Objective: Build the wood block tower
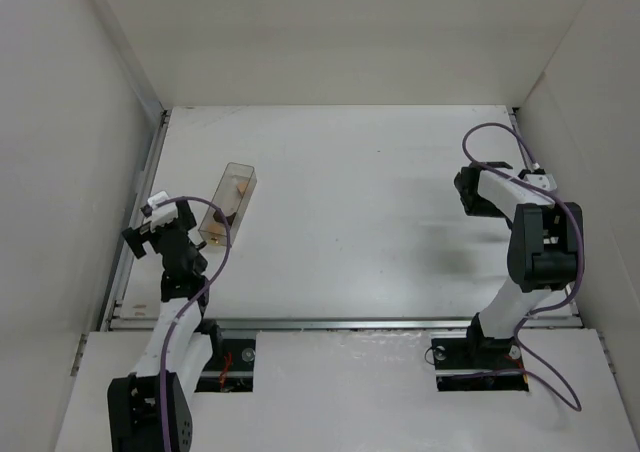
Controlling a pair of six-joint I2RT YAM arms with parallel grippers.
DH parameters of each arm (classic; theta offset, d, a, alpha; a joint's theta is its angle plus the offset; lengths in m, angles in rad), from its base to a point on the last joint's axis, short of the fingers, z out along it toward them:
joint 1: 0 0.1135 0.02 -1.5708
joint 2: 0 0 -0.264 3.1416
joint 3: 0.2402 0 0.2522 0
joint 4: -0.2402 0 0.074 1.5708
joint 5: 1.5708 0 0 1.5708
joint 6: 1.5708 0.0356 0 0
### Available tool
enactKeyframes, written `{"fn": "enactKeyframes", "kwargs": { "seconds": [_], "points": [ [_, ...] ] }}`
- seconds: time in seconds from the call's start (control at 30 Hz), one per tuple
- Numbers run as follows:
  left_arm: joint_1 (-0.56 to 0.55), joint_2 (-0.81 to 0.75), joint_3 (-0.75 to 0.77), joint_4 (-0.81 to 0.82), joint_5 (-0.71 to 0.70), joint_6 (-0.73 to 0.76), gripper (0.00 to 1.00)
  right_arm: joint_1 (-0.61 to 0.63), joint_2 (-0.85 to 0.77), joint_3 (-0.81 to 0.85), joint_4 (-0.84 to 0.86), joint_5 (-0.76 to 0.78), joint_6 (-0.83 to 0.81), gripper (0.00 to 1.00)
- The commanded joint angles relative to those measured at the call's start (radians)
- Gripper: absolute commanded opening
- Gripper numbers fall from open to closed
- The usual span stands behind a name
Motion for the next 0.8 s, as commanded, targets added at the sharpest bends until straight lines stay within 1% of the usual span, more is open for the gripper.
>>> {"fn": "enactKeyframes", "kwargs": {
  "seconds": [0.0,0.03,0.07,0.1,0.13,0.17,0.2,0.23,0.27,0.3,0.33,0.37,0.4,0.43,0.47,0.5,0.53,0.57,0.6,0.63,0.67,0.7,0.73,0.77],
  "points": [
    [0.007,-0.043,0.006,0.03,0.06,0.02,1.0,-0.003,-0.009,0.029,-0.055,0.149,0.015,1.0],
    [0.007,-0.055,0.006,0.03,0.06,0.02,1.0,-0.003,-0.009,0.065,-0.055,0.149,-0.017,1.0],
    [0.007,-0.056,0.006,0.03,0.071,0.02,1.0,-0.003,0.035,0.102,-0.055,0.149,-0.12,1.0],
    [0.007,-0.056,0.006,0.03,0.071,0.02,1.0,-0.003,0.065,0.149,-0.055,0.149,-0.19,1.0],
    [0.007,-0.056,0.006,0.03,0.071,0.02,1.0,0.014,0.099,0.271,-0.055,0.159,-0.271,1.0],
    [0.007,-0.056,0.022,0.014,0.094,0.039,1.0,0.026,0.166,0.336,-0.055,0.159,-0.349,1.0],
    [0.007,-0.056,0.056,-0.028,0.185,0.089,1.0,0.041,0.196,0.401,-0.055,0.18,-0.491,1.0],
    [0.007,-0.056,0.111,-0.198,0.259,0.121,1.0,0.084,0.217,0.509,-0.055,0.194,-0.523,1.0],
    [0.007,-0.056,0.177,-0.291,0.348,0.164,1.0,0.11,0.23,0.56,-0.055,0.194,-0.541,1.0],
    [0.007,-0.022,0.308,-0.365,0.427,0.213,1.0,0.138,0.244,0.612,-0.055,0.173,-0.574,1.0],
    [0.007,-0.001,0.378,-0.422,0.53,0.244,1.0,0.164,0.244,0.669,-0.055,0.15,-0.603,1.0],
    [0.007,0.032,0.454,-0.536,0.557,0.234,1.0,0.211,0.26,0.797,-0.055,0.116,-0.638,1.0],
    [0.007,0.118,0.628,-0.601,0.575,0.234,1.0,0.23,0.289,0.865,-0.026,0.078,-0.694,1.0],
    [0.007,0.173,0.727,-0.679,0.635,0.234,1.0,0.245,0.29,0.915,0.083,-0.088,-1.129,1.0],
    [0.007,0.225,0.822,-0.765,0.67,0.234,1.0,0.257,0.268,0.915,0.528,-0.305,-1.444,1.0],
    [0.016,0.322,0.996,-0.918,0.733,0.244,1.0,0.277,0.159,0.792,0.695,-0.815,-1.746,0.92],
    [0.016,0.366,1.073,-0.985,0.734,0.244,1.0,0.296,0.102,0.72,0.81,-0.907,-1.749,0.95],
    [0.016,0.401,1.137,-1.048,0.823,0.255,1.0,0.316,0.055,0.661,1.0,-0.945,-1.74,0.98],
    [0.016,0.435,1.196,-1.174,0.883,0.287,1.0,0.33,0.025,0.609,1.041,-0.994,-1.72,0.99],
    [0.016,0.467,1.246,-1.223,0.928,0.304,1.0,0.33,0.008,0.608,1.066,-1.05,-1.699,0.99],
    [0.016,0.527,1.32,-1.266,1.013,0.304,1.0,0.33,0.007,0.608,1.081,-1.161,-1.685,0.99],
    [0.016,0.558,1.343,-1.302,1.037,0.304,1.0,0.33,0.007,0.608,1.072,-1.212,-1.7,0.99],
    [0.016,0.587,1.359,-1.348,1.052,0.304,1.0,0.33,0.027,0.652,1.053,-1.243,-1.717,0.99],
    [0.016,0.649,1.369,-1.361,1.053,0.294,1.0,0.33,0.067,0.674,1.024,-1.242,-1.726,0.99]
  ]
}}
